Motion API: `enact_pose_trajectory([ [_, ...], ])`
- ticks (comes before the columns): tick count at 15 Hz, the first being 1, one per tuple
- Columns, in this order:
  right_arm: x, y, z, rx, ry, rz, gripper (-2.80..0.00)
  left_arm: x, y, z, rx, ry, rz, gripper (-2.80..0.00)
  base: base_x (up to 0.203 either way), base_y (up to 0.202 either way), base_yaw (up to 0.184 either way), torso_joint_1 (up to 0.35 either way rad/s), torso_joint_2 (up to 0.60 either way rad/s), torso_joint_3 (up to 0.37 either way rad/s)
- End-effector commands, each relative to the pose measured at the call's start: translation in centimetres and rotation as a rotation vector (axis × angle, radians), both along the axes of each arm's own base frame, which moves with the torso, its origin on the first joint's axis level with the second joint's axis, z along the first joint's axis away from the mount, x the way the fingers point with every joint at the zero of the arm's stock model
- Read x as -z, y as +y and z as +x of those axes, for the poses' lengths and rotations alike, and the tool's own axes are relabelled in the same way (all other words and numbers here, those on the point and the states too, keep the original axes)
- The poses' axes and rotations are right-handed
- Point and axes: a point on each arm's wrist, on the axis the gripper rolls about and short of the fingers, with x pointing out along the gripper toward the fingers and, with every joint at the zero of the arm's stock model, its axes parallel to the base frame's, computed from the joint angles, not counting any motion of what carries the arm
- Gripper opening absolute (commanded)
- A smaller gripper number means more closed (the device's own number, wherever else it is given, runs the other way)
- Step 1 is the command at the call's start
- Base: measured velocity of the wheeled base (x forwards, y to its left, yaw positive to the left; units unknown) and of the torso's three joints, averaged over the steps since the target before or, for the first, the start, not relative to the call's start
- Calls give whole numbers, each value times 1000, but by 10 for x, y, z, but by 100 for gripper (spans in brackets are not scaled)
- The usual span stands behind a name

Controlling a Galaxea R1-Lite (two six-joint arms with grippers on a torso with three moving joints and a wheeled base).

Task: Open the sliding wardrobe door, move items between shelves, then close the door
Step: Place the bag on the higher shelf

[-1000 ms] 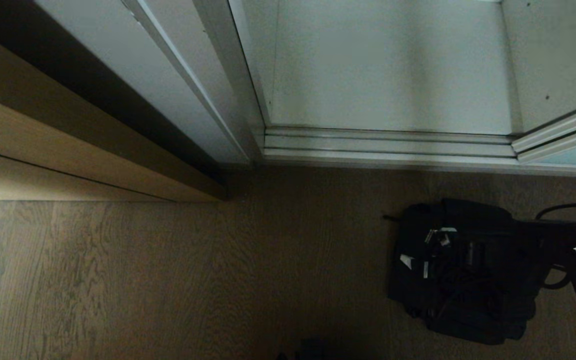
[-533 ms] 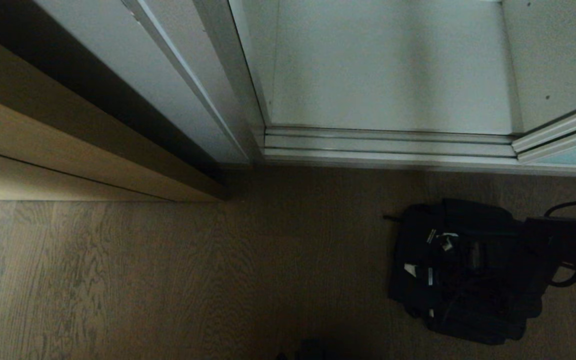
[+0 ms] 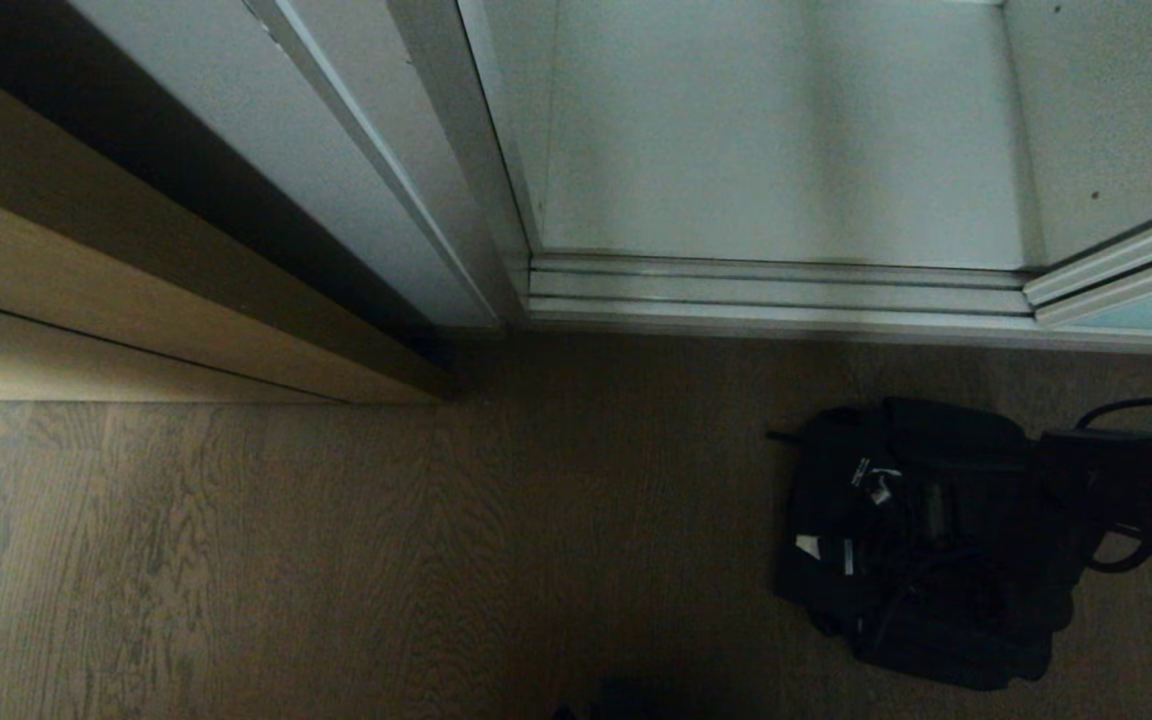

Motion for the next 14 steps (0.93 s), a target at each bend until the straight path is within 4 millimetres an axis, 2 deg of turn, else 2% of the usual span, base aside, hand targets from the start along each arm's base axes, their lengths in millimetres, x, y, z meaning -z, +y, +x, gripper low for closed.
enact_pose_trajectory([
  [1, -3, 5, 2, 5, -9, 25, 0, 0, 0, 0, -2, 1, 0, -280, 0, 0, 0, 0, 0, 0],
  [7, -3, 6, 9, 27, 19, 59, 0, 0, 0, 0, -1, 1, 0, -280, 0, 0, 0, 0, 0, 0],
  [8, -3, 6, 8, 28, 31, 57, -280, 0, 0, 0, -1, 1, 0, -280, 0, 0, 0, 0, 0, 0],
  [14, -3, 6, 9, 30, 41, 61, -280, 0, 0, 0, -1, 1, 0, -280, 0, 0, 0, 0, 0, 0],
])
